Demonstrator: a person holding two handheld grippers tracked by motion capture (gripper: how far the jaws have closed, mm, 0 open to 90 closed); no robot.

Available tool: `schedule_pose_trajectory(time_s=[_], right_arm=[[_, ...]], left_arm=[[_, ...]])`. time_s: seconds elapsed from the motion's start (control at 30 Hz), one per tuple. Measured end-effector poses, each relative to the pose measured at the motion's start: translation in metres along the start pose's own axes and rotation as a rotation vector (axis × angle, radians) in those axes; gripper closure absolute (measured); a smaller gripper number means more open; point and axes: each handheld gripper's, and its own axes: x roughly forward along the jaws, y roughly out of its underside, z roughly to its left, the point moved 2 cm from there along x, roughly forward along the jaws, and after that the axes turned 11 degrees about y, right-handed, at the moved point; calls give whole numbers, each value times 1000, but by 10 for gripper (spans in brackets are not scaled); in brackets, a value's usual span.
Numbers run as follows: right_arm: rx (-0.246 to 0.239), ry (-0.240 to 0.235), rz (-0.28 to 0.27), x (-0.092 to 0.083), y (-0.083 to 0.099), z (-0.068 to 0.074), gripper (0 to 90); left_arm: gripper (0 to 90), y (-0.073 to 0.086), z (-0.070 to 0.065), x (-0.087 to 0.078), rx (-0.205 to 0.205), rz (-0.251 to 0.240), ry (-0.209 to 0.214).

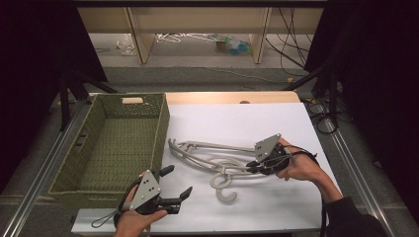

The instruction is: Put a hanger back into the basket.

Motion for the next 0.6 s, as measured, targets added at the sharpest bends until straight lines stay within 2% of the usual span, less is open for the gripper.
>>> schedule_pose_trajectory(time_s=[0.07,0.1,0.13,0.2,0.23,0.27,0.3,0.33,0.4,0.5,0.6], right_arm=[[10,-6,-9,-5,1,-1,815],[15,6,-15,-7,2,-2,815],[13,1,-17,-10,3,-2,816],[9,-17,-20,-15,4,-1,816],[15,-11,-23,-17,5,0,816],[18,1,-33,-19,6,-1,817],[18,1,-33,-19,6,-1,817],[36,6,-41,-21,7,-1,819],[38,1,-33,-22,8,0,818],[40,-6,-32,-24,10,2,818],[33,-10,-28,-29,12,3,819]], left_arm=[[194,0,0,9,25,30,-1],[202,-1,-1,13,41,42,-6],[209,-1,-1,18,68,57,-11],[216,-2,-2,29,92,81,-18],[217,-2,-2,29,92,81,-18],[219,-2,-2,40,103,97,-13],[223,-2,-2,40,103,97,-13],[226,-2,-2,51,100,129,-32],[228,-3,1,59,79,149,-33],[240,-3,4,66,97,157,-60],[247,-7,6,75,139,167,-57]])
